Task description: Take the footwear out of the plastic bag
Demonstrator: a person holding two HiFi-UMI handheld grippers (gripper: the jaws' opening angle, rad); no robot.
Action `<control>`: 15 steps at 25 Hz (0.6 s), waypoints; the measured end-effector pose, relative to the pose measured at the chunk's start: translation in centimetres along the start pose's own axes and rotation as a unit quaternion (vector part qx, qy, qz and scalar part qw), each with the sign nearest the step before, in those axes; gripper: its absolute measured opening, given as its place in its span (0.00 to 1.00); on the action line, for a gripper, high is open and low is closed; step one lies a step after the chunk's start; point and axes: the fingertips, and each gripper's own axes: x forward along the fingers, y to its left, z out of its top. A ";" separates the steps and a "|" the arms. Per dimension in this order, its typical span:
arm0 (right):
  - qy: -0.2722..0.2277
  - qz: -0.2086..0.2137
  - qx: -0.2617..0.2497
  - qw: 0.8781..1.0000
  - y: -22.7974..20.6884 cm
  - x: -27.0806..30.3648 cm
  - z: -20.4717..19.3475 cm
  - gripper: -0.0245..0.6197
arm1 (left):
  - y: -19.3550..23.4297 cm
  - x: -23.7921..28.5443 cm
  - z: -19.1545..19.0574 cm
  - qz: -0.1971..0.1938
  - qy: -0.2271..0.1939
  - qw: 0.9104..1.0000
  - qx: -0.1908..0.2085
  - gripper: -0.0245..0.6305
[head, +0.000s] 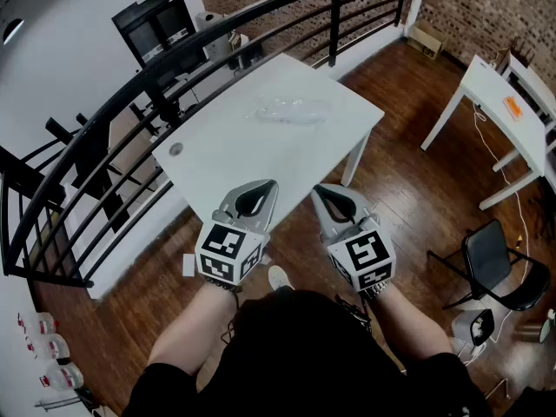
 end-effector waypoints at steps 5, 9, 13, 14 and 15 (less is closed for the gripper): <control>0.009 -0.002 -0.005 1.000 -0.8 5.2 1.3 0.02 | 5.7 1.7 0.8 0.001 0.001 1.000 -0.004 0.06; 0.019 -0.001 -0.005 1.000 -1.7 9.2 2.1 0.02 | 9.5 3.0 1.6 -0.002 0.006 1.000 -0.006 0.06; 0.035 -0.001 -0.006 0.999 -2.1 12.3 2.0 0.02 | 12.7 3.7 1.4 0.002 0.018 1.000 -0.003 0.06; 0.038 0.001 -0.006 0.999 -2.3 13.0 1.9 0.02 | 13.3 3.9 1.3 0.004 0.022 1.000 -0.005 0.06; 0.042 0.003 -0.006 0.999 -2.6 13.6 1.8 0.02 | 13.9 4.2 1.1 0.006 0.026 1.000 -0.007 0.06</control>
